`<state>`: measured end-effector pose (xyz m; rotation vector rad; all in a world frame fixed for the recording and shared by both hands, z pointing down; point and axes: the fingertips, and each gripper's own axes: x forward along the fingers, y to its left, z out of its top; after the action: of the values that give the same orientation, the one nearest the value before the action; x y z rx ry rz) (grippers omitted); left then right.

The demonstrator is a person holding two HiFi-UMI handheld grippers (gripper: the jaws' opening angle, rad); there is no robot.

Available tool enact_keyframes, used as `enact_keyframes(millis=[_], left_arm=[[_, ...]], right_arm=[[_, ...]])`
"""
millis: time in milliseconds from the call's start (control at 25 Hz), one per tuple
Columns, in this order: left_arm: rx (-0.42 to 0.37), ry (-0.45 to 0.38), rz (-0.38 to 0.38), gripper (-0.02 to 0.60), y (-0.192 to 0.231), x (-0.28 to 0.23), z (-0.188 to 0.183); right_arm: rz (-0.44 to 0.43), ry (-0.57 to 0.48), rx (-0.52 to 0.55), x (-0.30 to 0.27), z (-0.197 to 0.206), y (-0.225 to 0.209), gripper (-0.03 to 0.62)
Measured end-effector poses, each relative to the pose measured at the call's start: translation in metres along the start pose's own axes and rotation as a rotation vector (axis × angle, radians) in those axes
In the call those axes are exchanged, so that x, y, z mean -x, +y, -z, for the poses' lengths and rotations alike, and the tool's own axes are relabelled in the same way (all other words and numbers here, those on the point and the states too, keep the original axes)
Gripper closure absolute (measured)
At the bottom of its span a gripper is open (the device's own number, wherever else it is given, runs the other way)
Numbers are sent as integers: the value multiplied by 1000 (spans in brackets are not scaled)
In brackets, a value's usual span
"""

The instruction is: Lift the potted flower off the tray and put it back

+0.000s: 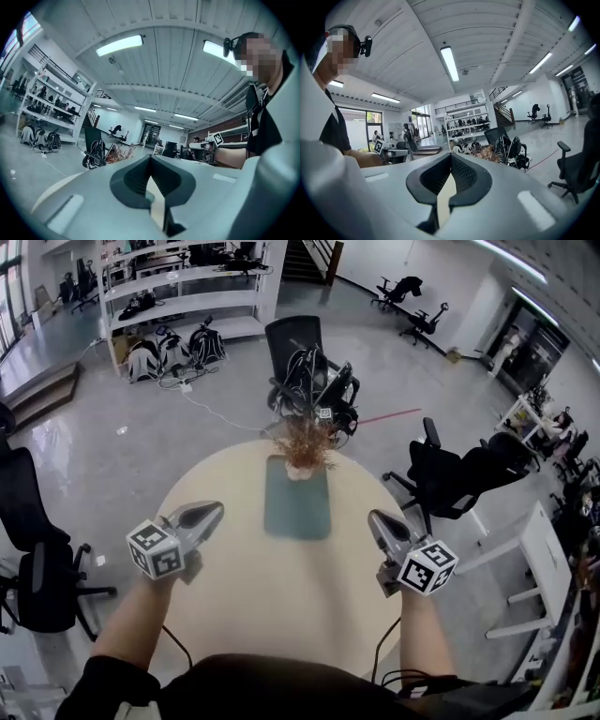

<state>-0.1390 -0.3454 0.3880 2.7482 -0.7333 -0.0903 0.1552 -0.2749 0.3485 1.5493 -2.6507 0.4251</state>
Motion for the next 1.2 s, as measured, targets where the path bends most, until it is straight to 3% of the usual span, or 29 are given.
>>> enact_keyframes(millis=[280,480,720,840,1200], left_arm=[[-34,-19,5,584,-50,77,-34],[-24,-31,-41,584,-104,109,-48],[14,-111,-113,584,-199,108,-42],[-1,-104,-131,584,-239,97,-32],[-94,-112,-50,584,-313,91,-44]], right_arm=[[12,-34,4,39,-14,63,579],[-47,-47,-8,73,-12,85,579],[-159,-7,3,132,-11,70,579],[-210,-9,0,160,-12,65,579],[-231,-60,10,224,-21,87,580]])
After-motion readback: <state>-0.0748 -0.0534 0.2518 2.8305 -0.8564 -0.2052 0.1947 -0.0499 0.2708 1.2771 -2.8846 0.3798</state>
